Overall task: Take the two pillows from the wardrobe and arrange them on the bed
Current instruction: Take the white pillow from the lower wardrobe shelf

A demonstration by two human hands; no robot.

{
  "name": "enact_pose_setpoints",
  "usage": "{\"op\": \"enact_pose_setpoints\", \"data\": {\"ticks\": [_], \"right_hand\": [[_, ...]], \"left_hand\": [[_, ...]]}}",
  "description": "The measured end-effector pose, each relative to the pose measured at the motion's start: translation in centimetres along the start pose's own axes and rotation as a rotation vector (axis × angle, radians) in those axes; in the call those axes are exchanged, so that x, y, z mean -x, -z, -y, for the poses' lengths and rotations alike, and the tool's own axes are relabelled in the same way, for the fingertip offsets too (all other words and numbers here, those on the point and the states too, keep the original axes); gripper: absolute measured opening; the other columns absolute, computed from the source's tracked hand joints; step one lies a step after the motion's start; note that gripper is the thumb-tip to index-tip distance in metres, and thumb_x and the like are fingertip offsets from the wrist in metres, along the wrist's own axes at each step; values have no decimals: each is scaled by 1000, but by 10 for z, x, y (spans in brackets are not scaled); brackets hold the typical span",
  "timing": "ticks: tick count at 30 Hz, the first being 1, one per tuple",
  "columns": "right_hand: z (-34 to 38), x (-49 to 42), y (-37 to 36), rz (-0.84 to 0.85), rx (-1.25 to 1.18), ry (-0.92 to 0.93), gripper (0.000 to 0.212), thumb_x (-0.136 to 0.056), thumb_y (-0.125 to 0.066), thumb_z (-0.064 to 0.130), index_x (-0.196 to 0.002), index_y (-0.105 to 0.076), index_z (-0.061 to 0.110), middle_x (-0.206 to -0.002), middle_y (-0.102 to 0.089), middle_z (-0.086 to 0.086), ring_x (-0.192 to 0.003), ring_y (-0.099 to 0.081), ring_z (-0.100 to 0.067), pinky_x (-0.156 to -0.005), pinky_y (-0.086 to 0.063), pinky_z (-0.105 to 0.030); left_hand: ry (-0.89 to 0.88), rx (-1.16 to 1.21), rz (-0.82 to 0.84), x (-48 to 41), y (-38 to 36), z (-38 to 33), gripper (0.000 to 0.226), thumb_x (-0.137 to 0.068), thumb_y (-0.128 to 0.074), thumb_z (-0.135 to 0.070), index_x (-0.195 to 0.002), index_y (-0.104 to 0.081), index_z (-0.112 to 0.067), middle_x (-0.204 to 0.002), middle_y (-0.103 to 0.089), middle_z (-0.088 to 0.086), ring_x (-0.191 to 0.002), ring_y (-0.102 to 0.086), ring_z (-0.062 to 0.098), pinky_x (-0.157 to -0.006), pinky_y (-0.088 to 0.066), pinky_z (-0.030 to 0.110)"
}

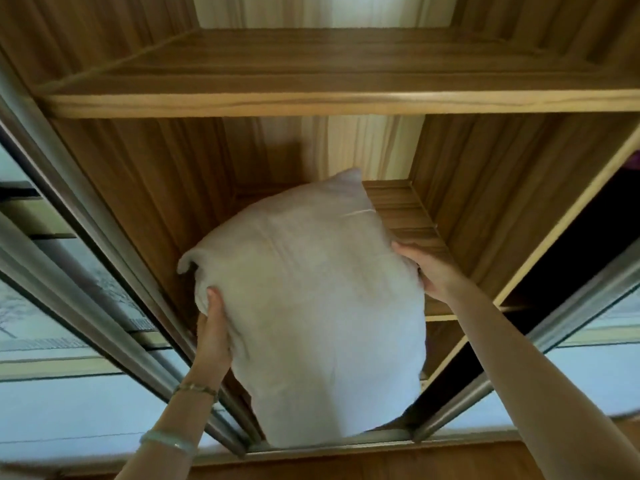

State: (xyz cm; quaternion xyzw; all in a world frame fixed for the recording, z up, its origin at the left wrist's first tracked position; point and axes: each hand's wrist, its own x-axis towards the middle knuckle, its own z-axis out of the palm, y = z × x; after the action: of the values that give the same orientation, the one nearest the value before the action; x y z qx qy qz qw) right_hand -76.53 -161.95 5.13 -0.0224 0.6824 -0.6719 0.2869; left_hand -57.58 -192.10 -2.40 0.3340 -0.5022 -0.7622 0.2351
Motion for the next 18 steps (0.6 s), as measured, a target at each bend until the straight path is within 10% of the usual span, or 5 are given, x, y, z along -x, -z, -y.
{"op": "enact_pose_setpoints", "data": {"ticks": [4,9,18], "right_hand": [[-17,49,-4,-124,-85,174,22,-80,-74,18,-100,-72,27,-99,-75,4,-90,-71,-13,-66,-56,-22],[-48,116,7,-242,-33,259,67,-79,-75,10,-138,-46,20,-127,-63,-6,-113,-63,-23,-95,-51,-44],[-119,272,52,-745,-152,262,57,-71,-80,13,-120,-53,20,-111,-69,-10,-95,-69,-28,-83,-57,-47]], "left_hand": [[-102,-63,132,5,-16,-15,88,-60,-65,-75,-135,-52,-31,-120,-64,-13,-114,-60,16,-96,-46,35],[-173,-146,377,18,-29,-24,76,-62,-75,-65,-128,-59,-34,-120,-69,-9,-110,-65,15,-95,-49,40],[-226,-214,916,87,-115,9,72,-71,-77,-57,-135,-53,-33,-125,-66,-8,-113,-64,10,-93,-50,35]]}}
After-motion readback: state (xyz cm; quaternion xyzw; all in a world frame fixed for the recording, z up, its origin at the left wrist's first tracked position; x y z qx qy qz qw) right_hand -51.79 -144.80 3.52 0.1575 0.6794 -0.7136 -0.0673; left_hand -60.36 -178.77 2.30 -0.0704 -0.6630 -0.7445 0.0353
